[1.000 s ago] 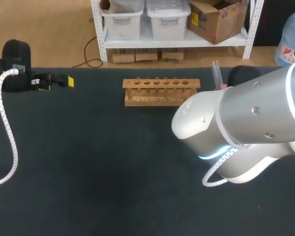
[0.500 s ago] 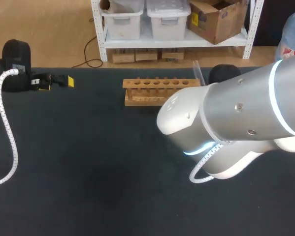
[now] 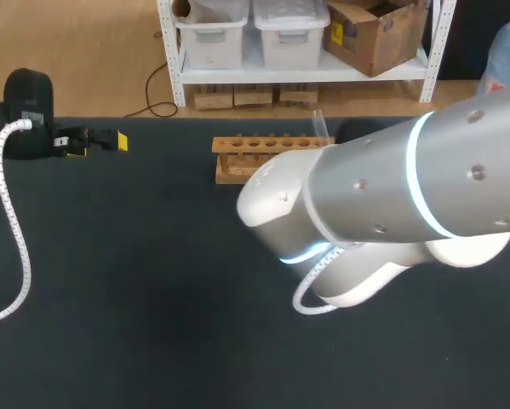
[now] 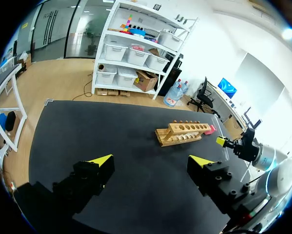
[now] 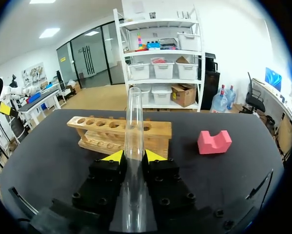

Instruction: Grasp the test tube, adjust it, and insert it.

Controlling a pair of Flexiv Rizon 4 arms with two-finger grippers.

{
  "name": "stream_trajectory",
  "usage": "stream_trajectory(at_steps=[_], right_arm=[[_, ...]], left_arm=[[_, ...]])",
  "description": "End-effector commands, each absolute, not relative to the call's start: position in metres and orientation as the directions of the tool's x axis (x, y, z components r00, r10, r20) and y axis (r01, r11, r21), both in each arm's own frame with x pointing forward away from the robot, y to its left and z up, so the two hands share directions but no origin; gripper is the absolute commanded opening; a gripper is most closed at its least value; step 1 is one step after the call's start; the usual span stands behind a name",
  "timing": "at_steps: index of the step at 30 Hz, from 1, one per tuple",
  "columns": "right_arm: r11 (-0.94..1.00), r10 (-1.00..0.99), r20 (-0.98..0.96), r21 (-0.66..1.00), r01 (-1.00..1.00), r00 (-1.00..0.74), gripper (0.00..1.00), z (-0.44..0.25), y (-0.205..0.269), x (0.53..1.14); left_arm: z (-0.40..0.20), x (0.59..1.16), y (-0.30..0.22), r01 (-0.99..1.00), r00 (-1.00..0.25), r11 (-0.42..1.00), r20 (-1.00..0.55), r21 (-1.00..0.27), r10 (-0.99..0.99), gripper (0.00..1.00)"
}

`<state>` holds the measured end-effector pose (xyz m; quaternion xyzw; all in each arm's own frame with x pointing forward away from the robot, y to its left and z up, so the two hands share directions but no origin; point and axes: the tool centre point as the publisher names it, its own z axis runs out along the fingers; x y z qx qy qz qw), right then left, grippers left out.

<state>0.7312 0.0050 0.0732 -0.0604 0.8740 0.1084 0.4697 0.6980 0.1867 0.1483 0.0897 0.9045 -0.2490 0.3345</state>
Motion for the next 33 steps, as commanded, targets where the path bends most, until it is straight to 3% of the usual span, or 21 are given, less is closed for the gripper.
stream_trajectory(at_steps=[1, 33], right_arm=[[0.981, -0.008, -0.827, 0.102, -0.164, -0.562, 0.00, 0.071, 0.016, 0.740], [0.989, -0.010, -0.799, 0.082, -0.125, -0.602, 0.00, 0.051, 0.026, 0.761]], left_arm=[[0.149, 0.698, 0.186, 0.327, -0.761, 0.861, -0.649, -0.390, -0.004, 1.00], [0.149, 0.698, 0.186, 0.327, -0.761, 0.861, -0.649, -0.390, -0.004, 1.00]])
